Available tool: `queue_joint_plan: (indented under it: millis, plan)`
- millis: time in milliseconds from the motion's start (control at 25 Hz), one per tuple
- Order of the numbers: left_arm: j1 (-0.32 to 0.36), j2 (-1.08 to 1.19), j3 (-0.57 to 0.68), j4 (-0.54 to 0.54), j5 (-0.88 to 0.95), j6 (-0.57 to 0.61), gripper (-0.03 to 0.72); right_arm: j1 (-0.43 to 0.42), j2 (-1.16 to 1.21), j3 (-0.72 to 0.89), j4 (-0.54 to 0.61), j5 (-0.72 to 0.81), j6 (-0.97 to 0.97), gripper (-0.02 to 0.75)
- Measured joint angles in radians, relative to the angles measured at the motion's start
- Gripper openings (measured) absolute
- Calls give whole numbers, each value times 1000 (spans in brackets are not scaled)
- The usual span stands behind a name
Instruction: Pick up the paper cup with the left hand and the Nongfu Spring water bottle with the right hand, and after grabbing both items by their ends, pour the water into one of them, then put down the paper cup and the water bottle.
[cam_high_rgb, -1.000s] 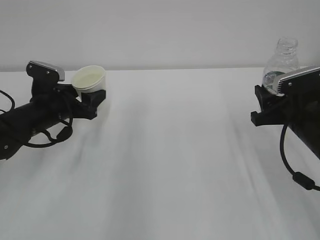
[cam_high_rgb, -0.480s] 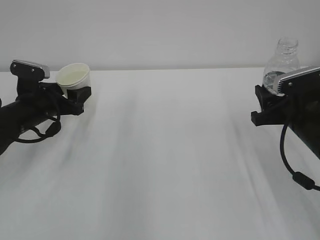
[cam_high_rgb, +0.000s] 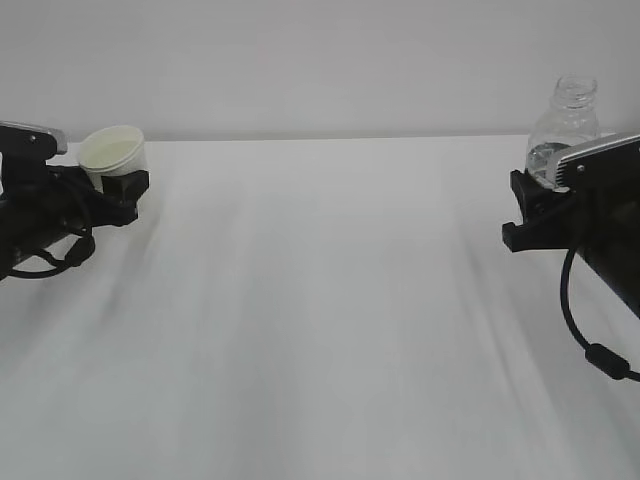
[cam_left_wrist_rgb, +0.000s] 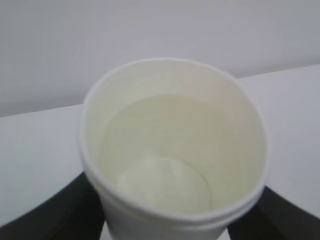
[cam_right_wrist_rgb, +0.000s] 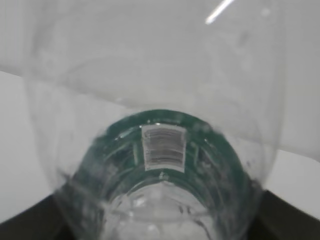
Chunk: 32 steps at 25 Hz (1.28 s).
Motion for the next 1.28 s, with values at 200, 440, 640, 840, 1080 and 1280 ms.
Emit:
queue_joint_plan:
  millis: [200,440,640,840,1080,1280]
  plan:
    - [10,0,0,-2,31,0,483,0,0,0,0,0,0,463]
    - [10,0,0,-5,65,1,483,0,0,0,0,0,0,463]
    - [10,8,0,-8,82,1,483,0,0,0,1,0,0,463]
    - [10,38,0,-24,74,6,483,0,0,0,1,0,0,463]
    - [10,86,0,-32,-4,10,482,0,0,1,1,0,0,463]
    - [10,92,0,-42,-38,29,482,0,0,1,2,0,0,463]
